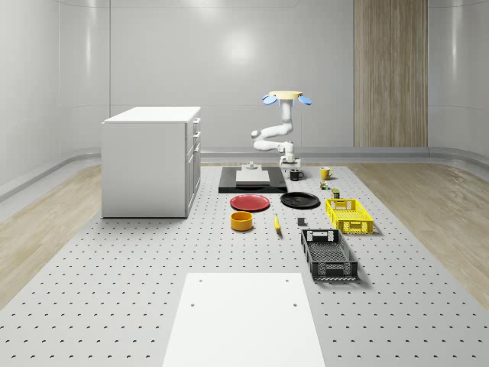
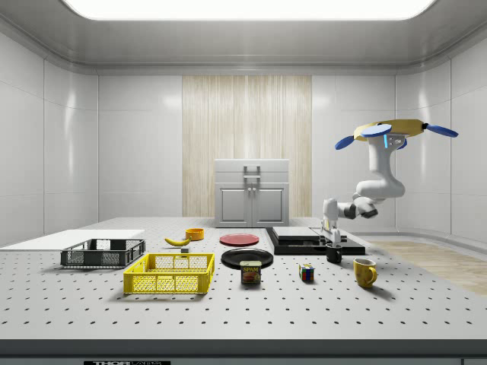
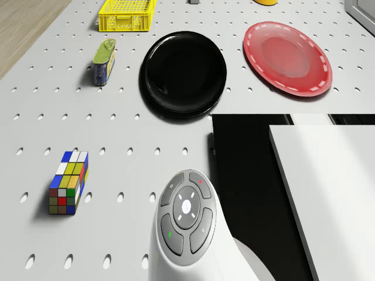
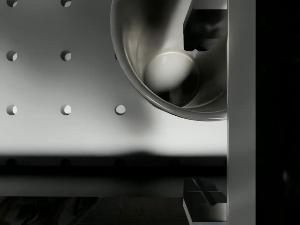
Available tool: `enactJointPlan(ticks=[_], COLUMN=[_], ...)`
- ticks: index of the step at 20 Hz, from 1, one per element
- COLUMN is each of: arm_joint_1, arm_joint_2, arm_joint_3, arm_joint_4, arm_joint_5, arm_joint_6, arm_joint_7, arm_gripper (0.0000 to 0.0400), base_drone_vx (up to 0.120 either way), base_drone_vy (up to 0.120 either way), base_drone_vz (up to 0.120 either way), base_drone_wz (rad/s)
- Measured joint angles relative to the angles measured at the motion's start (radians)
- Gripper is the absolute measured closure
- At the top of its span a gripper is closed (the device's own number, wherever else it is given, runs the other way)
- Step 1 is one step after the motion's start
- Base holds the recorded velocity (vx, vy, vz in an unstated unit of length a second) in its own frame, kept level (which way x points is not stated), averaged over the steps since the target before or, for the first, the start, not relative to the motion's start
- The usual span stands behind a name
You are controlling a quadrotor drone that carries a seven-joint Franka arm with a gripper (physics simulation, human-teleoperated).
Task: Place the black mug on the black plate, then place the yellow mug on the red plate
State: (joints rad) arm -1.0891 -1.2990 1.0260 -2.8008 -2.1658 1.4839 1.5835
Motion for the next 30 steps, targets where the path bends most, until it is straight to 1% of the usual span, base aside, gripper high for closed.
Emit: enactJointPlan(ticks=[12,20,21,22,23,24,25,27,30], arm_joint_1=[-0.012,-0.026,-0.027,-0.028,-0.028,-0.029,-0.03,-0.031,-0.033], arm_joint_2=[-0.014,-0.014,-0.014,-0.015,-0.015,-0.016,-0.017,-0.018,-0.02], arm_joint_3=[-0.021,-0.018,-0.018,-0.018,-0.017,-0.017,-0.017,-0.016,-0.015], arm_joint_4=[0.015,0.027,0.028,0.028,0.029,0.029,0.03,0.03,0.03], arm_joint_5=[-0.016,-0.014,-0.014,-0.013,-0.013,-0.013,-0.012,-0.011,-0.01], arm_joint_6=[0.028,0.034,0.035,0.035,0.036,0.037,0.037,0.039,0.041], arm_joint_7=[0.004,0.007,0.007,0.008,0.008,0.009,0.009,0.01,0.011], arm_gripper=[0.0,0.0,0.0046,0.0102,0.0146,0.018,0.0206,0.0243,0.0273], base_drone_vx=[0.0,0.0,0.0,0.0,0.0,0.0,0.0,0.0,0.0], base_drone_vy=[0.0,0.0,0.0,0.0,0.0,0.0,0.0,0.0,0.0], base_drone_vz=[0.0,0.0,0.0,0.0,0.0,0.0,0.0,0.0,0.0], base_drone_wz=[0.0,0.0,0.0,0.0,0.0,0.0,0.0,0.0,0.0])
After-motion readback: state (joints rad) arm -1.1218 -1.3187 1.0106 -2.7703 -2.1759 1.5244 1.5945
